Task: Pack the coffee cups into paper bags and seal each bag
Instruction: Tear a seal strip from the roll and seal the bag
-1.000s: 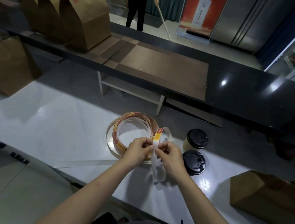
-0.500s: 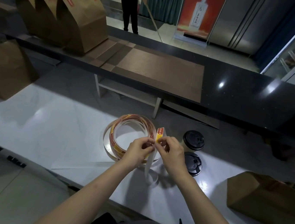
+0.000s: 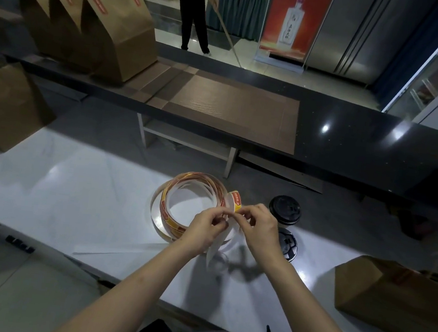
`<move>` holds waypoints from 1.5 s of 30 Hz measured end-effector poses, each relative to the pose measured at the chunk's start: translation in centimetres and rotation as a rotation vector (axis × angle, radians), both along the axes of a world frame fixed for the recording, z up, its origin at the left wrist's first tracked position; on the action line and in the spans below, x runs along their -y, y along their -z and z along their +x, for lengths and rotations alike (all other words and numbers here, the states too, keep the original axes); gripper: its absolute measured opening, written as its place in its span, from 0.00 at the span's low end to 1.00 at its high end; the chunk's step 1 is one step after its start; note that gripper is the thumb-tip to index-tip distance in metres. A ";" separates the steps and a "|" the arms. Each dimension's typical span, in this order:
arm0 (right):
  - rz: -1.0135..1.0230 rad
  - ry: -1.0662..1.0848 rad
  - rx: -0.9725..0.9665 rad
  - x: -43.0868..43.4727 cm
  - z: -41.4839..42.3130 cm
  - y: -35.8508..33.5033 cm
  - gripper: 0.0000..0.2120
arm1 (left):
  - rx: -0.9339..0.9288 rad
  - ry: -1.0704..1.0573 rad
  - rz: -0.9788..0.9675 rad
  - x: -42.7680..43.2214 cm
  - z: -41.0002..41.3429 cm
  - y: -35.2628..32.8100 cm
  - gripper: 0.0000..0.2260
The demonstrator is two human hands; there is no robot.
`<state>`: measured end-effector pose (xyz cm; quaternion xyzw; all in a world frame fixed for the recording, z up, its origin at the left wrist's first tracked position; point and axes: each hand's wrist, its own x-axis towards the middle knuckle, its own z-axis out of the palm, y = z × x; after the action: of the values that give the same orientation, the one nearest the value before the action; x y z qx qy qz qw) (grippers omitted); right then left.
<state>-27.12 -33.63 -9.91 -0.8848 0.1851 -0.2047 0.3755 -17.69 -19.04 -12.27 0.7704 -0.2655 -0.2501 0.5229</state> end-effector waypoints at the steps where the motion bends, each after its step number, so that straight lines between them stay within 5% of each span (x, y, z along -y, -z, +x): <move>1: -0.021 -0.005 0.000 0.1 0.0 0.0 0.03 | -0.013 0.000 -0.013 0.0 0.0 0.0 0.13; 45: -0.369 0.139 0.229 5.4 0.6 -10.6 0.03 | 0.065 -0.069 0.183 -1.5 1.0 -0.1 0.05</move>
<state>-26.56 -39.08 0.69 -0.8946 0.1614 -0.3595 0.2107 -16.68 -17.58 -12.21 0.8313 -0.2318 -0.2298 0.4498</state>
